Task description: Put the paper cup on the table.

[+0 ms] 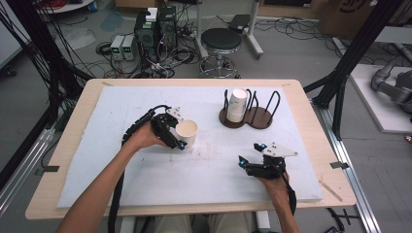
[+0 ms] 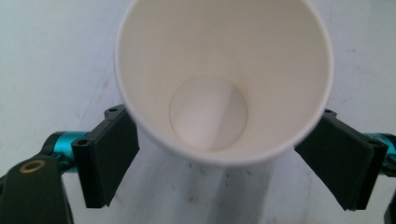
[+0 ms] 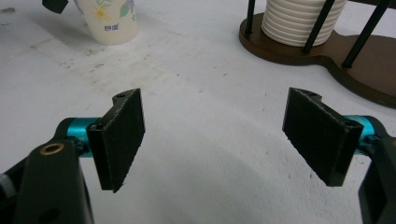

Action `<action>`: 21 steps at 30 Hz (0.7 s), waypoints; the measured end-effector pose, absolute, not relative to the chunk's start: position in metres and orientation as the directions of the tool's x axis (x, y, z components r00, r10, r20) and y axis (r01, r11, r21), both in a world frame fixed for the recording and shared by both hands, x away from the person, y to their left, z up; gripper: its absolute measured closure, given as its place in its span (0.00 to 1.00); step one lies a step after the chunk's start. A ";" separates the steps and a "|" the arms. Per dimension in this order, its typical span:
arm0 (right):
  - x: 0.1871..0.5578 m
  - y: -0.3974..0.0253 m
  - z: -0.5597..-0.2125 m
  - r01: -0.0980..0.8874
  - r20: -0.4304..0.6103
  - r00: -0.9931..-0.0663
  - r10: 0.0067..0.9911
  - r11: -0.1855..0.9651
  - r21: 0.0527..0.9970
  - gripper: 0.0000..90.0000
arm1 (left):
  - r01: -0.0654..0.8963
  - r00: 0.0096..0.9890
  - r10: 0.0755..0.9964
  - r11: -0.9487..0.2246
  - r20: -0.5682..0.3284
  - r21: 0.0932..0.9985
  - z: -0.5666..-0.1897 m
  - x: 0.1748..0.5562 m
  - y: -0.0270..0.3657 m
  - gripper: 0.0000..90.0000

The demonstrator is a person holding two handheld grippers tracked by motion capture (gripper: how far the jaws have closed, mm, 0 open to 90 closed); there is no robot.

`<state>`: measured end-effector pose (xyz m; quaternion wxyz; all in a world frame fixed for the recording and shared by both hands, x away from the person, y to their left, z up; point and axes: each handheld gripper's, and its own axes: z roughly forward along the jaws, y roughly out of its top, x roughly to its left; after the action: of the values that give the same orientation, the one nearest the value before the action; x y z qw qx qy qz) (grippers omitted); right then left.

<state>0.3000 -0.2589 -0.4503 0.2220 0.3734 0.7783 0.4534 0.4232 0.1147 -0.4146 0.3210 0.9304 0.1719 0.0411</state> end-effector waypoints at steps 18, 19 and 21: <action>0.300 -0.259 -0.450 0.376 -0.003 -0.627 0.779 0.306 0.875 0.24 | 0.288 0.841 0.542 -0.459 0.008 0.840 -0.416 0.332 0.195 0.16; 0.300 -0.260 -0.450 0.370 -0.009 -0.628 0.778 0.309 0.876 0.24 | 0.280 0.834 0.551 -0.440 0.011 0.853 -0.417 0.327 0.199 0.16; 0.299 -0.260 -0.450 0.367 -0.011 -0.625 0.780 0.307 0.878 0.24 | 0.276 0.815 0.580 -0.391 0.002 0.878 -0.422 0.319 0.205 0.16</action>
<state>0.2988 -0.2597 -0.4502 0.2256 0.3696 0.7762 0.4584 0.3191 0.2046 -0.4223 0.4863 0.8191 0.2610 0.1563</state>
